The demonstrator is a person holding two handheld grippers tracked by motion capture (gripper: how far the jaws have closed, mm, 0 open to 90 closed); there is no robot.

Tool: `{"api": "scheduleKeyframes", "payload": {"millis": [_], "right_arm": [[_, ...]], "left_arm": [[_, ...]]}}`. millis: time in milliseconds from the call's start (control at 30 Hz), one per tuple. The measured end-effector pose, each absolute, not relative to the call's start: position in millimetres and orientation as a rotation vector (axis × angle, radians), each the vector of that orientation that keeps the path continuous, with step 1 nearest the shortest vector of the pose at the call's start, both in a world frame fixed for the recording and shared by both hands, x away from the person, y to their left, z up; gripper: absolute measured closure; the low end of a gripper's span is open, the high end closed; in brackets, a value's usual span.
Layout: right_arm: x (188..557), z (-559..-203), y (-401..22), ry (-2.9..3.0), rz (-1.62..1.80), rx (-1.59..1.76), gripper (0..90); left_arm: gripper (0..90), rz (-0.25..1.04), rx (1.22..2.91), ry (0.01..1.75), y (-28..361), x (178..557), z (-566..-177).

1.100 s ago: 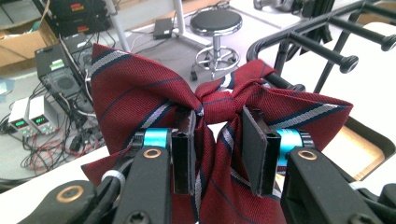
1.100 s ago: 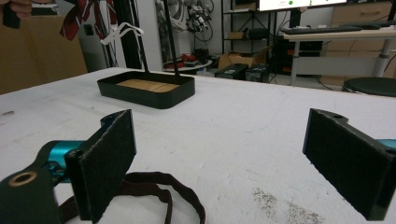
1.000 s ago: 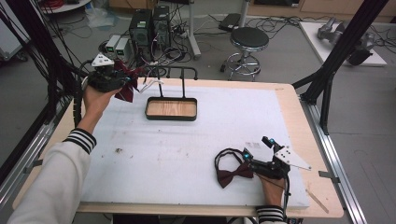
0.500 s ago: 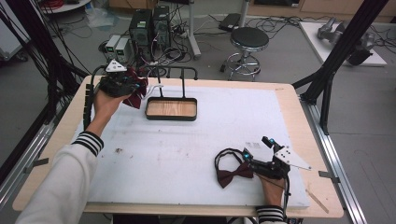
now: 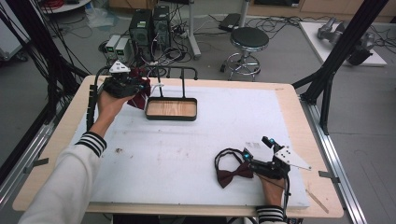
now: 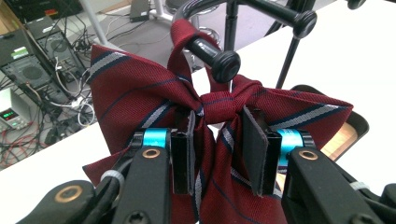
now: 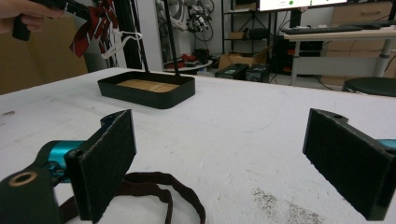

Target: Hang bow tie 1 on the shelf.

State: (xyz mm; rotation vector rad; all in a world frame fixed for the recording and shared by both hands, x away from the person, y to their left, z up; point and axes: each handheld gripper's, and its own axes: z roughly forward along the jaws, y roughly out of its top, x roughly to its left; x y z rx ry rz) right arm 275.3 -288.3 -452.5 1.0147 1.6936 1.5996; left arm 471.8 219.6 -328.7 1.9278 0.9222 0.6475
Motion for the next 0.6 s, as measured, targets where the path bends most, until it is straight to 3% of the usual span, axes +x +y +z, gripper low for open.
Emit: {"api": "scheduleKeyframes", "payload": {"millis": [467, 600], "right_arm": [[275.3, -452.5, -288.2, 1.692, 1.603, 1.016, 8.7], [275.4, -452.5, -288.2, 1.691, 1.604, 1.018, 8.8]], "left_arm": [[62.3, 0.595, 1.914, 0.907, 212.8, 473.7, -334.4], [46.5, 0.568, 1.906, 0.908, 212.9, 473.5, -335.2]]}}
